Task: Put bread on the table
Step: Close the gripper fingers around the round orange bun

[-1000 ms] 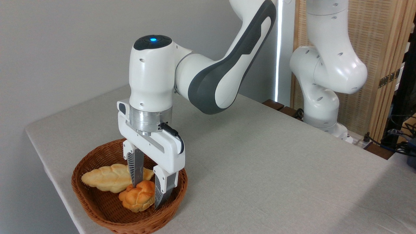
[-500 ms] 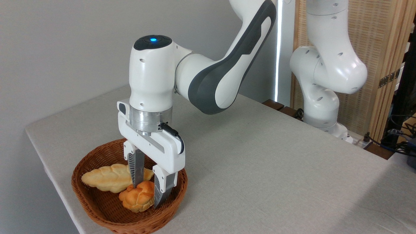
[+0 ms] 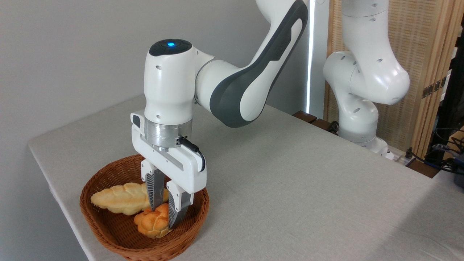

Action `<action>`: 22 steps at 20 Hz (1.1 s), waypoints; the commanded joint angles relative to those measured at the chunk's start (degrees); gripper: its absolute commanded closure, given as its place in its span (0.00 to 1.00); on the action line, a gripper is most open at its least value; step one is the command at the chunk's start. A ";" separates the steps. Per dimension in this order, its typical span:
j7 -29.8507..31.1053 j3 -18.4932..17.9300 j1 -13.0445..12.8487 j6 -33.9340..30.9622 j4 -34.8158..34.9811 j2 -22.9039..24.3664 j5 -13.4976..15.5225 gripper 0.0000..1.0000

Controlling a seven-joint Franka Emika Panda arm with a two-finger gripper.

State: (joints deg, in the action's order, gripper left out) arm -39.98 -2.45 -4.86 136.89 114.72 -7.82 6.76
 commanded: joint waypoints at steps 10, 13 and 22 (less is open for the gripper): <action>-0.89 -0.19 0.64 1.01 0.50 0.34 0.45 0.44; -0.89 -0.28 0.90 0.74 0.24 0.61 0.89 0.44; -0.36 -0.19 1.61 0.57 -0.02 2.81 2.73 0.46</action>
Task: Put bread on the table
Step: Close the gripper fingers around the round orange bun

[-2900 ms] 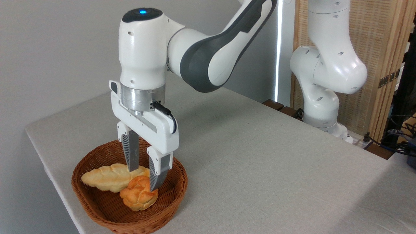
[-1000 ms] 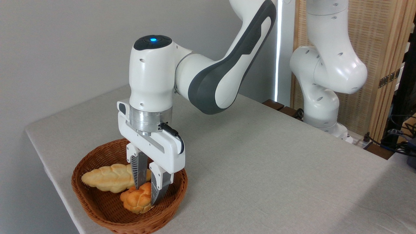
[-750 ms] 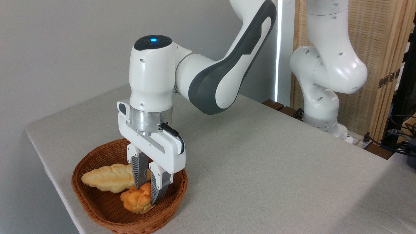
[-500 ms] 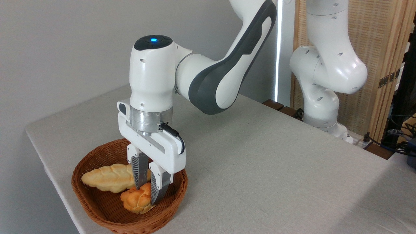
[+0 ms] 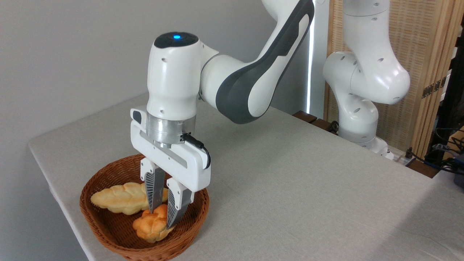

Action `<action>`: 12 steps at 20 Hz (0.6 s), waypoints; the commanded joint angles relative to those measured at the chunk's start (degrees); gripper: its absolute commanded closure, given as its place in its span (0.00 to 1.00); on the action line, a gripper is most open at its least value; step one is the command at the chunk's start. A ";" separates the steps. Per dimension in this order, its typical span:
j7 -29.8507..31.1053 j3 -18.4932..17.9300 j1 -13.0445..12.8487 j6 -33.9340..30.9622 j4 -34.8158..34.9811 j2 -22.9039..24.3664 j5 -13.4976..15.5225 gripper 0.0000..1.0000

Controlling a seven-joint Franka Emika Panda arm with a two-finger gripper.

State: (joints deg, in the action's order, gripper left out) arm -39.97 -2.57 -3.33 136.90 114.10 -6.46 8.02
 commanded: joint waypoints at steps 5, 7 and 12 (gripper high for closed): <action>-0.19 0.02 -0.01 -0.75 0.51 3.02 1.57 0.46; -0.37 0.02 -0.01 -2.15 0.60 4.08 1.57 0.46; -0.55 0.02 -0.10 -5.06 0.69 6.36 1.57 0.46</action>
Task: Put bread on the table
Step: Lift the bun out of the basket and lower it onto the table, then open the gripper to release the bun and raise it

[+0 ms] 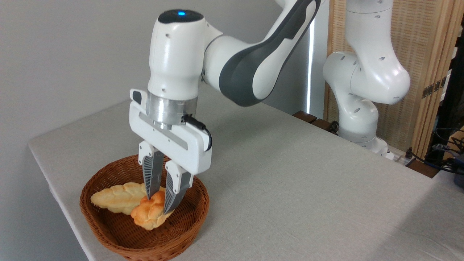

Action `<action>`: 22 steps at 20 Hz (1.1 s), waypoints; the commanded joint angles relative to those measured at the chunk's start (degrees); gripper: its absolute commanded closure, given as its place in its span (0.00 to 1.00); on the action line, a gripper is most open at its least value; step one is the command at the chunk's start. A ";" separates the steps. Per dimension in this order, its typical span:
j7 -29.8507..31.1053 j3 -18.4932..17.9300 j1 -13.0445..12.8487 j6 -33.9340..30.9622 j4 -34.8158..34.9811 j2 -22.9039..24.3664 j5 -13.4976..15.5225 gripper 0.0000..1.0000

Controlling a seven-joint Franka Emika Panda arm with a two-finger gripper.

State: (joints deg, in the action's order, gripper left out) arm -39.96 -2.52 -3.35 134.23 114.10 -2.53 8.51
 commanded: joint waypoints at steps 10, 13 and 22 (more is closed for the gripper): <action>-1.17 -1.08 -2.44 -21.00 2.44 15.96 1.07 0.46; -1.78 -6.69 -9.46 -26.28 5.78 21.33 0.99 0.47; -2.49 -18.57 -27.24 -27.79 10.36 22.49 -0.24 0.43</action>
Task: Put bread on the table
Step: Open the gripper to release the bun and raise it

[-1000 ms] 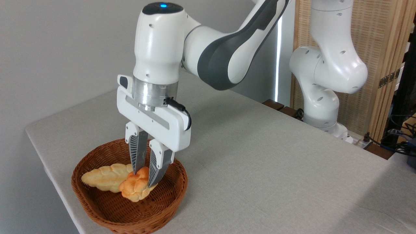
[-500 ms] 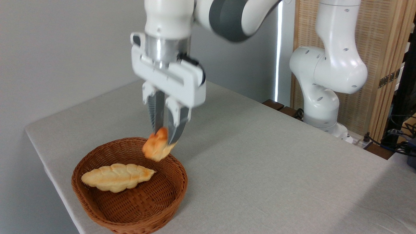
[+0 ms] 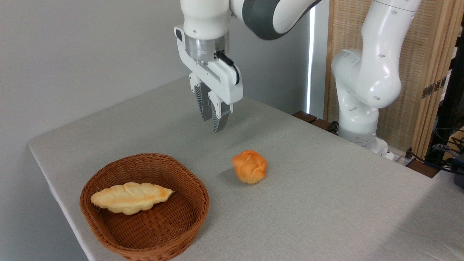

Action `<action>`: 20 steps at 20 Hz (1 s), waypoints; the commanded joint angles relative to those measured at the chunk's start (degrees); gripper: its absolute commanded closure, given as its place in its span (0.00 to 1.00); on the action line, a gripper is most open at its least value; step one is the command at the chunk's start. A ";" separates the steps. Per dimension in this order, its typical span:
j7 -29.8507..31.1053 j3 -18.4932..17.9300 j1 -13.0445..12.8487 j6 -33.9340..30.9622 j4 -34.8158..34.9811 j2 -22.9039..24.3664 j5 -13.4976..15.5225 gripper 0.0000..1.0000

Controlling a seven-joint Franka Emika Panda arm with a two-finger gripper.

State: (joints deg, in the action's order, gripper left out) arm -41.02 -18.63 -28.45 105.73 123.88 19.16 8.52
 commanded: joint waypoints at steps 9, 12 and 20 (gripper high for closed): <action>-0.47 -3.16 -1.44 2.03 -2.93 -0.43 -0.26 0.00; -0.38 -3.25 -1.35 0.72 -8.37 -3.07 -0.34 0.00; -0.64 -3.52 3.91 -8.34 -23.68 -10.89 -1.58 0.00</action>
State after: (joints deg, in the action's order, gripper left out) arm -41.41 -21.52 -27.13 100.05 104.90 10.76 7.57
